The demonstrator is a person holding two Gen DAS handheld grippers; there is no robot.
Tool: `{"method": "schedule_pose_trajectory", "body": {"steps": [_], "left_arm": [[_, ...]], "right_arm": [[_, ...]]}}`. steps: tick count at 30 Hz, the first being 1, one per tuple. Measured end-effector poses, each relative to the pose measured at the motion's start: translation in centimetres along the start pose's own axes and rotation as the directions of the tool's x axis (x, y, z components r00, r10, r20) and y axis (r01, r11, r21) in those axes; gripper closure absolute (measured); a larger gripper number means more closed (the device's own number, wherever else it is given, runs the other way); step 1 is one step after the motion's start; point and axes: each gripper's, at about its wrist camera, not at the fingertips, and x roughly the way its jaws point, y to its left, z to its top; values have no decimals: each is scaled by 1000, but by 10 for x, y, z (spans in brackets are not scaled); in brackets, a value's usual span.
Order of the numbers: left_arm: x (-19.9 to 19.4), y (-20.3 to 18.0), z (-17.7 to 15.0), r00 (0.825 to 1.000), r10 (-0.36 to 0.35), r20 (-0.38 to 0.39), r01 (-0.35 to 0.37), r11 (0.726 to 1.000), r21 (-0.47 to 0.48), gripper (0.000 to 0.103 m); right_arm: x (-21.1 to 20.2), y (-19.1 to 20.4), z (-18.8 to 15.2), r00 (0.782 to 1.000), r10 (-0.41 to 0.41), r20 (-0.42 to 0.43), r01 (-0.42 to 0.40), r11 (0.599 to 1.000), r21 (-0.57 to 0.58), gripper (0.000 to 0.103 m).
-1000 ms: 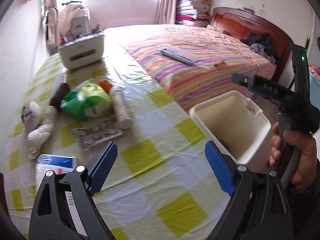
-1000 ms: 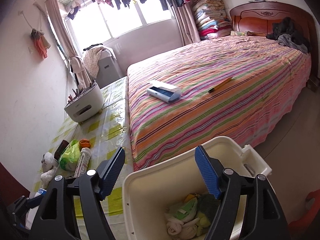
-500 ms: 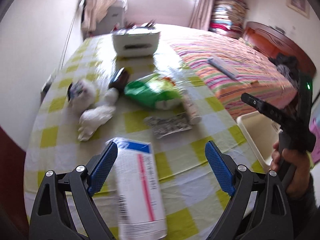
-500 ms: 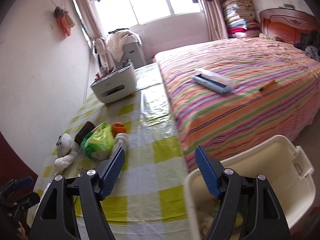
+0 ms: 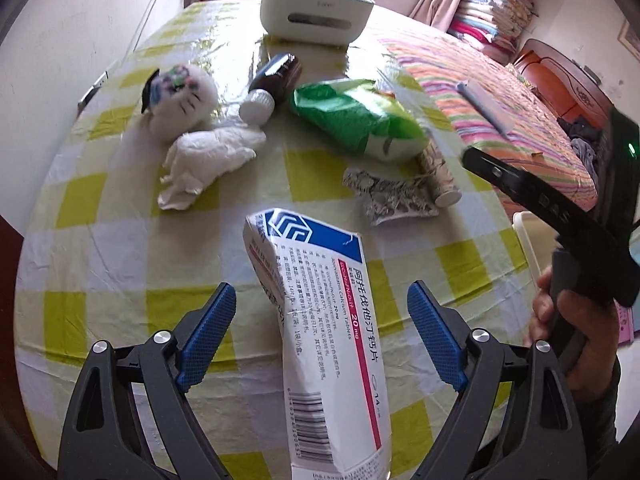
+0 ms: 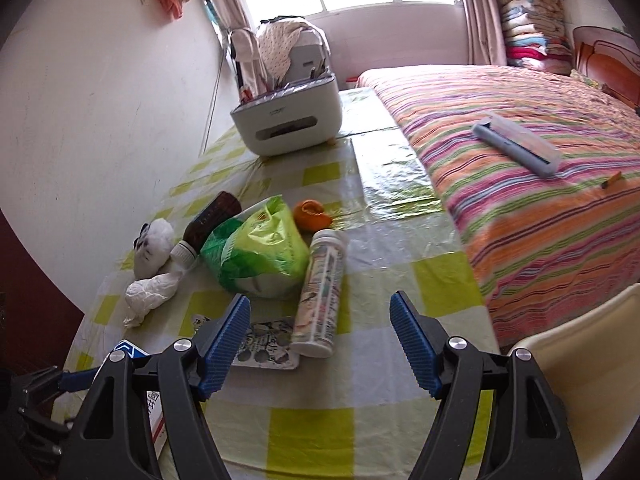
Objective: Collect trash
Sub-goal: 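Grasp the white medicine box with the left tool while the right tool grasps the white vitamin tube, then carry the medicine box with the left tool while the right tool carries the tube to the bin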
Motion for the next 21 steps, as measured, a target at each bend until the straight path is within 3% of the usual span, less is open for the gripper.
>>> {"method": "schedule_pose_trajectory", "body": {"steps": [4, 9, 11, 16, 21], "left_arm": [[9, 0, -3, 999, 1, -36, -1, 1000, 5, 45], [12, 0, -5, 999, -3, -47, 4, 1000, 4, 45], [12, 0, -6, 999, -6, -43, 7, 1000, 4, 49], [10, -1, -6, 1000, 2, -27, -2, 1000, 7, 53], [8, -2, -5, 1000, 9, -8, -9, 1000, 9, 56]], "right_arm": [[26, 8, 5, 998, -33, -54, 31, 999, -41, 33], [50, 4, 8, 993, -42, -111, 38, 999, -32, 35], [57, 2, 8, 991, -38, -130, 35, 999, -28, 52], [62, 4, 7, 988, -63, -138, 57, 997, -46, 71], [55, -4, 6, 991, -37, -128, 36, 999, -7, 74]]}}
